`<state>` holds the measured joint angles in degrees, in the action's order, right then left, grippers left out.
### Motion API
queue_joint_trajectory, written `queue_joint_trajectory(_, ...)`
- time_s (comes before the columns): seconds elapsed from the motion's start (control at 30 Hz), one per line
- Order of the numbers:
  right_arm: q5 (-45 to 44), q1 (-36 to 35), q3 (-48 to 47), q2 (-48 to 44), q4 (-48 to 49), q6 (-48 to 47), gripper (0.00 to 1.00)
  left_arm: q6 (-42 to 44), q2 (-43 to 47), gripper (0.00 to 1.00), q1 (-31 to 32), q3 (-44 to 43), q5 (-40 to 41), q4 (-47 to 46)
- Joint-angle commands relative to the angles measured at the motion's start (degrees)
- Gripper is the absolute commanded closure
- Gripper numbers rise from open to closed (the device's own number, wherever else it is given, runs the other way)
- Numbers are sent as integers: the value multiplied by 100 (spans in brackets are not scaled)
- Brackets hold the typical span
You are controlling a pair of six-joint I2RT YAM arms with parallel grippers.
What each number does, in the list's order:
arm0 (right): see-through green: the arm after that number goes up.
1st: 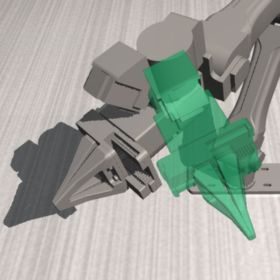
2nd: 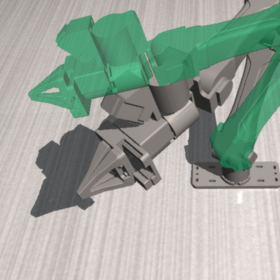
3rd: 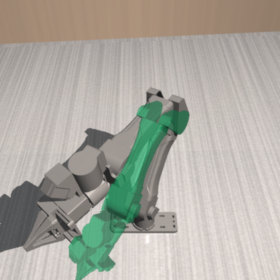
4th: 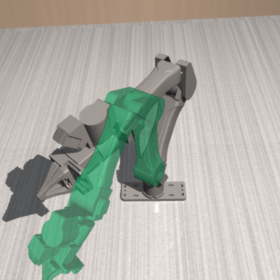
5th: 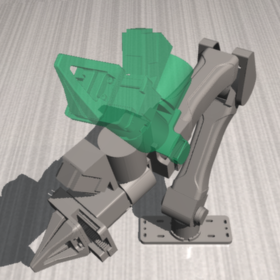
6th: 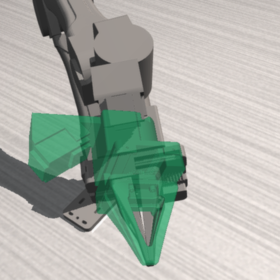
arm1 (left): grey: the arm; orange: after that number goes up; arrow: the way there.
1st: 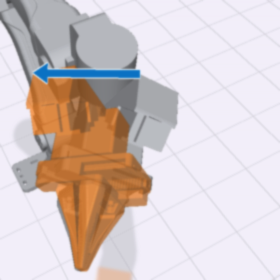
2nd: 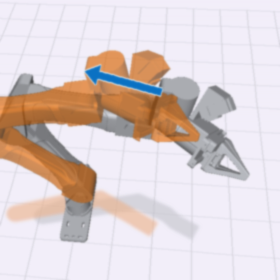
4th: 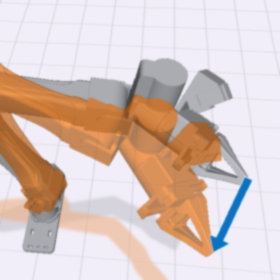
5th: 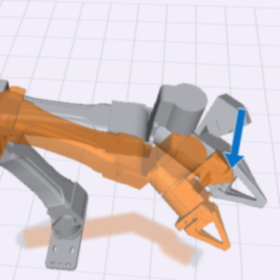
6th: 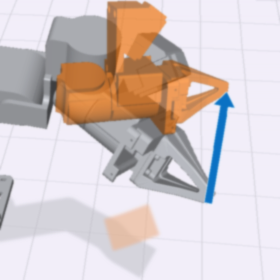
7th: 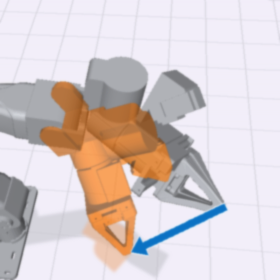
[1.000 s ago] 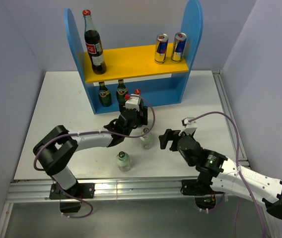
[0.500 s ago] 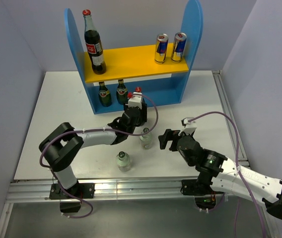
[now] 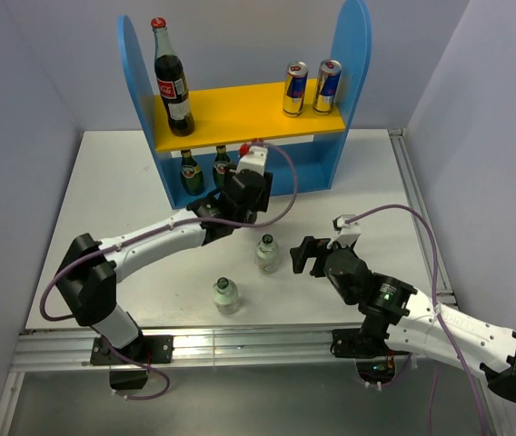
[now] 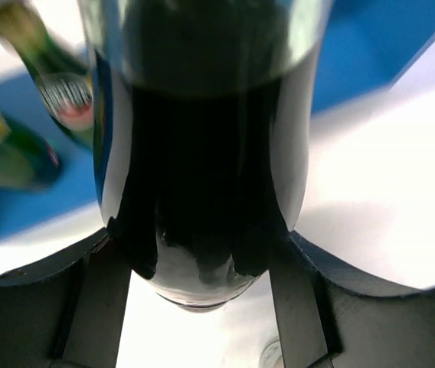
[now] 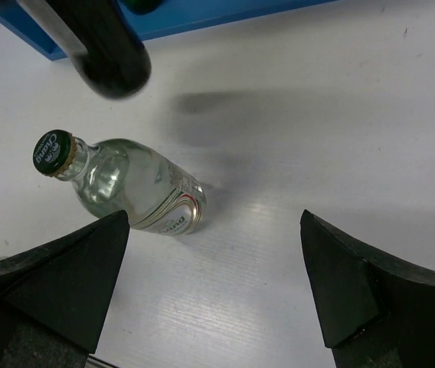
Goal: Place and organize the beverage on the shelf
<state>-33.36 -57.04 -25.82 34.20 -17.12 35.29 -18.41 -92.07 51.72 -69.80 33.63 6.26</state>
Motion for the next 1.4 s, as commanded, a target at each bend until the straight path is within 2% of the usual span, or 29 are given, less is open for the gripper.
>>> queue_joint_trajectory(0.0,-91,-18,51,-27,218,13,0,355,682,100,-39,-1656,469,-644)
queue_joint_trajectory(0.23,-100,-27,69,-124,192,22,0,479,164,100,-619,-3732,293,647)
queue_joint_trajectory(0.5,-82,-18,78,-185,192,22,0,901,-346,100,-1015,-5173,267,885)
queue_joint_trajectory(0.6,-65,-27,86,-203,192,22,0,892,-540,100,-1234,-5325,250,860)
queue_joint_trajectory(0.8,-39,-27,95,-212,210,13,0,901,-627,100,-1498,-4965,329,280)
queue_joint_trajectory(1.17,-30,-18,113,-176,245,4,0,1015,-1120,99,-1718,-5219,443,235)
queue_joint_trajectory(1.3,-30,-27,104,-150,253,13,0,1050,-1146,92,-1727,-5193,408,191)
queue_joint_trajectory(1.37,-39,-18,104,-150,253,4,0,1077,-1172,81,-1736,-5184,382,209)
